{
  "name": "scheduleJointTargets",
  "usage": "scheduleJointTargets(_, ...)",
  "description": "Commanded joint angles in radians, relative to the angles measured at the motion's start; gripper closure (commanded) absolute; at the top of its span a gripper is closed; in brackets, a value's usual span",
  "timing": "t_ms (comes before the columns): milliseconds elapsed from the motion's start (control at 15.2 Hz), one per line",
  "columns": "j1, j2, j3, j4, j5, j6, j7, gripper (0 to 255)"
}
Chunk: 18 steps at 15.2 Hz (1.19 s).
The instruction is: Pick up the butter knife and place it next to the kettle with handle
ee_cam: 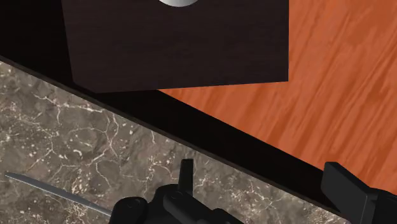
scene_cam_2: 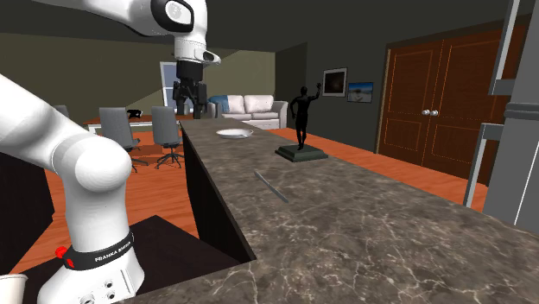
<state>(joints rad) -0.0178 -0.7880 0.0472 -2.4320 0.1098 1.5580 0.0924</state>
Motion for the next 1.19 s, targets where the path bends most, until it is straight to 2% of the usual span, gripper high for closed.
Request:
scheduleJointTargets(0,0.000,0.000,0.000,0.000,0.000,0.000,0.000,0)
scheduleJointTargets(528,0.038,0.039,-0.210,-0.127,-0.177,0.200,-0.480,0)
scheduleJointTargets(858,0.073,0.153,-0.348,-0.135,-0.260,0.357,-0.774,0)
scheduleJointTargets(1122,0.122,0.284,-0.458,-0.102,-0.287,0.486,-1.011,0)
